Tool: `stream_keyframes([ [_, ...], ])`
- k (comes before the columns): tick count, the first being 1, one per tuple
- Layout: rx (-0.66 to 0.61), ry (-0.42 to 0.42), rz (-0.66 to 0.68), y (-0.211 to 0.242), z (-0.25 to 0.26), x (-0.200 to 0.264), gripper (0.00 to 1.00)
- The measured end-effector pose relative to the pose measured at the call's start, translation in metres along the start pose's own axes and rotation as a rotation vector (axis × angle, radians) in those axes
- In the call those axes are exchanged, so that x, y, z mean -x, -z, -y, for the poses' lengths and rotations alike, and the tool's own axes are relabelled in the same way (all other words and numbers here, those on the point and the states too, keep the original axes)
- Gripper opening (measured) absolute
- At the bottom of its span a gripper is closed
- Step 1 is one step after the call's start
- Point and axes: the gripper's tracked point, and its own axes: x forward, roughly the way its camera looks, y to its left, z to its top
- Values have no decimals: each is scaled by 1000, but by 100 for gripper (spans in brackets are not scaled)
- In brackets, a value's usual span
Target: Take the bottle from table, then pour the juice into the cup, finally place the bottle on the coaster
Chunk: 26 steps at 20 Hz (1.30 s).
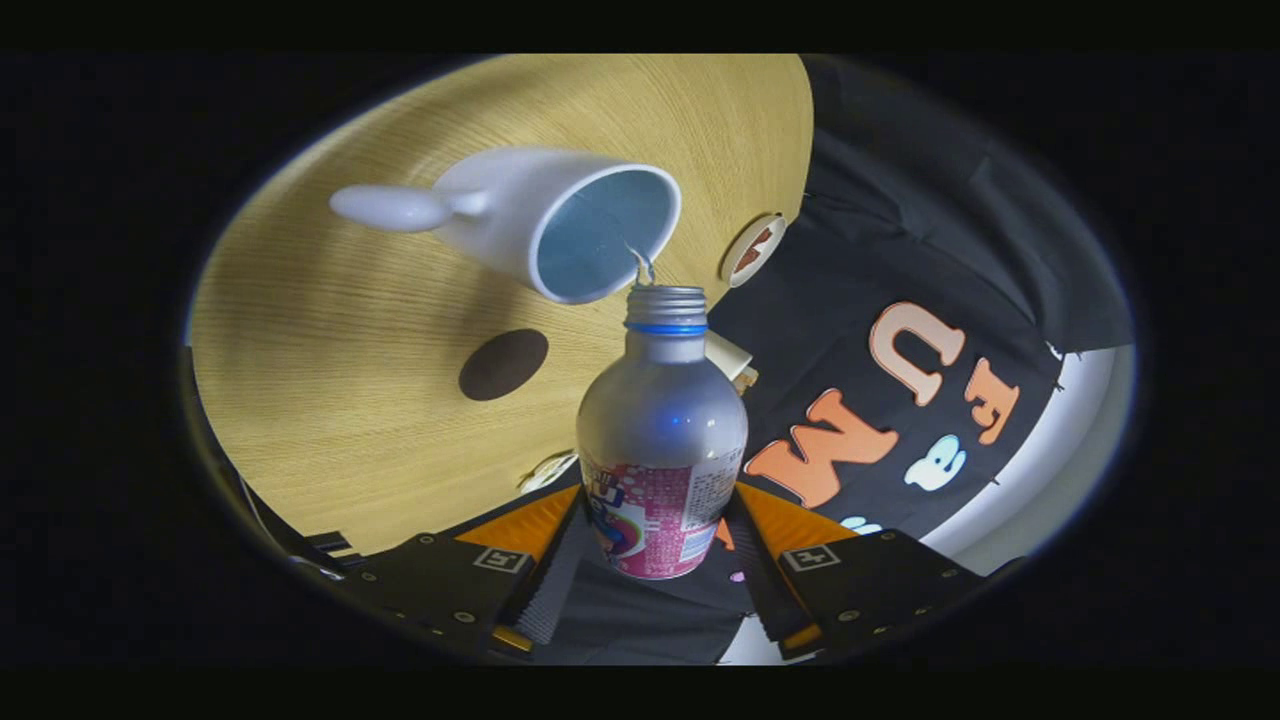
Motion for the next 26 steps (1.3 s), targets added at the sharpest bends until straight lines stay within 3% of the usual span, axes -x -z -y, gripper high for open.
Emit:
stream_keyframes([
  [19,90,6,-23,0,8,3,76],
  [26,26,-3,-12,-2,8,5,76],
])
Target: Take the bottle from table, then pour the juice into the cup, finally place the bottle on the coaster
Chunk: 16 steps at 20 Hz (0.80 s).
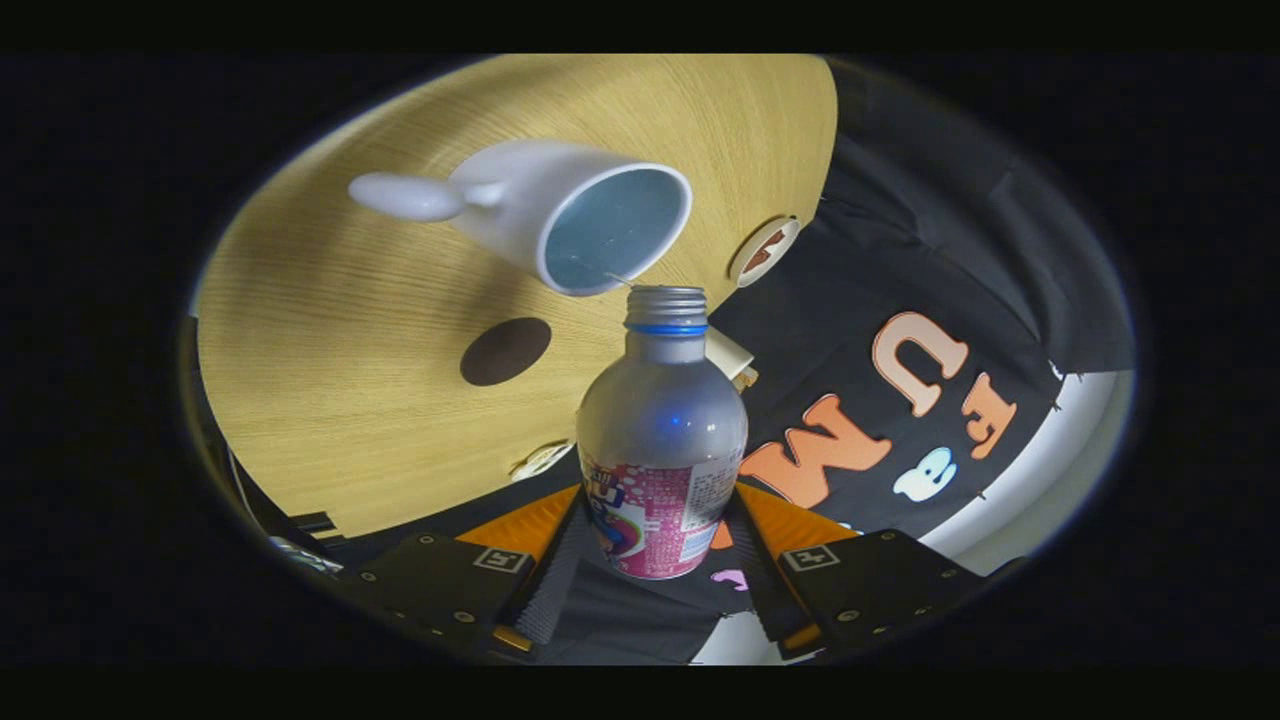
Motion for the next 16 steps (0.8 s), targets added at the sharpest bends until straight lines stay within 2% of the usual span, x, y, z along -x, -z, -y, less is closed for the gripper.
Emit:
stream_keyframes([
  [4,-169,-40,57,-11,-7,-4,77],
  [7,-232,-44,51,-8,-7,-7,77],
  [12,-447,-118,61,-7,-23,-9,77],
  [16,-627,-144,54,3,-22,-14,77],
])
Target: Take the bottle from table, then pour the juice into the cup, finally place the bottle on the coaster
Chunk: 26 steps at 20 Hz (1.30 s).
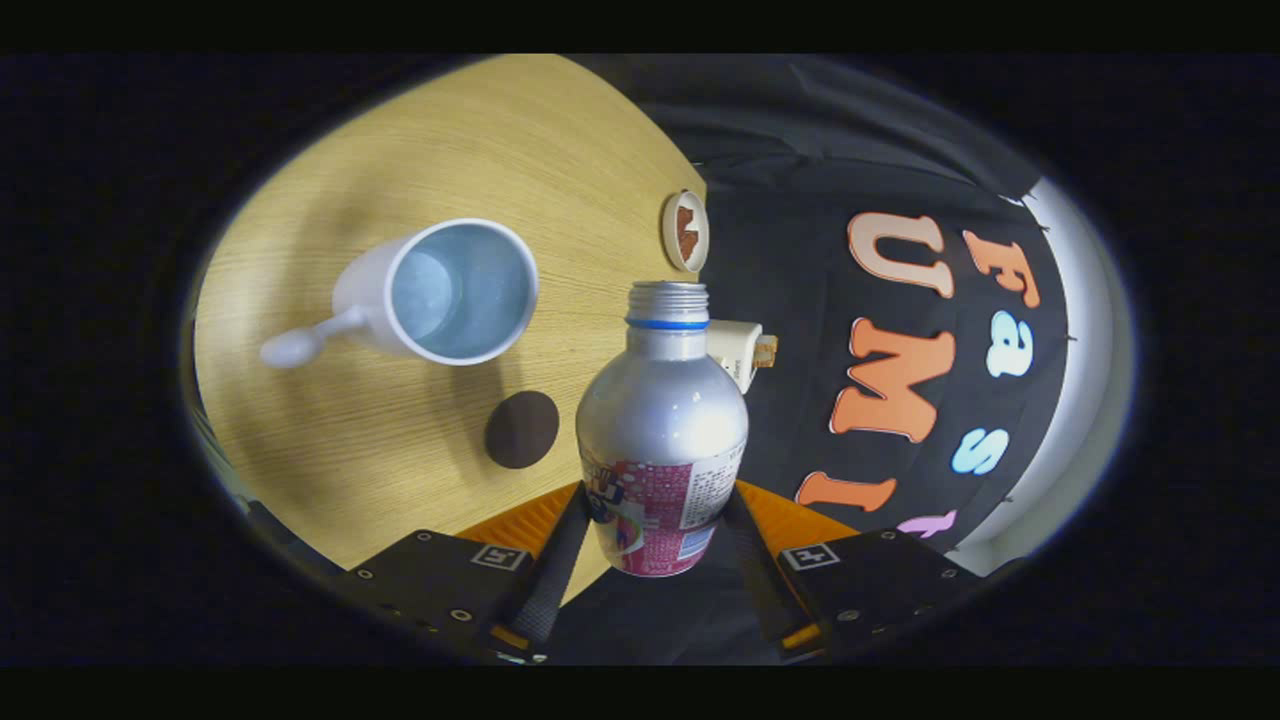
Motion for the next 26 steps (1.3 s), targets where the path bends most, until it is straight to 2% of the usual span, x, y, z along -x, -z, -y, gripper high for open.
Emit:
stream_keyframes([
  [14,-499,-59,51,32,6,-3,77],
  [22,-928,-105,162,45,8,-25,77],
  [26,-1159,-173,227,40,-5,-48,77],
])
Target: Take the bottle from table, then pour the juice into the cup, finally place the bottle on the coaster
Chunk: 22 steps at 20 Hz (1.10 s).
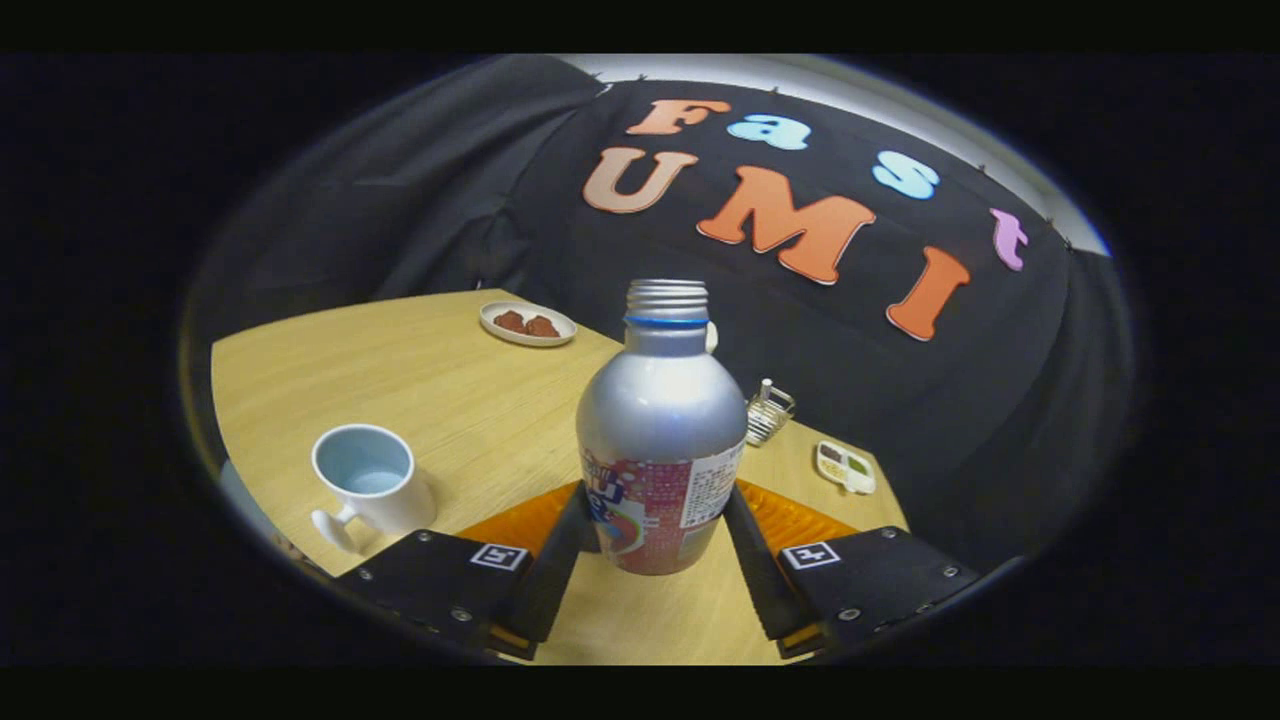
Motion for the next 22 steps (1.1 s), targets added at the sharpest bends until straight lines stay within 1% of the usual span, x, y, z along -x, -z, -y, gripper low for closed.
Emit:
stream_keyframes([
  [6,-207,-60,50,21,-10,-37,78],
  [8,-249,-70,58,24,-11,-49,77],
  [15,-307,-104,43,39,-18,-74,78],
  [19,-286,-105,26,48,-20,-78,78],
  [22,-296,-109,25,50,-22,-81,78],
])
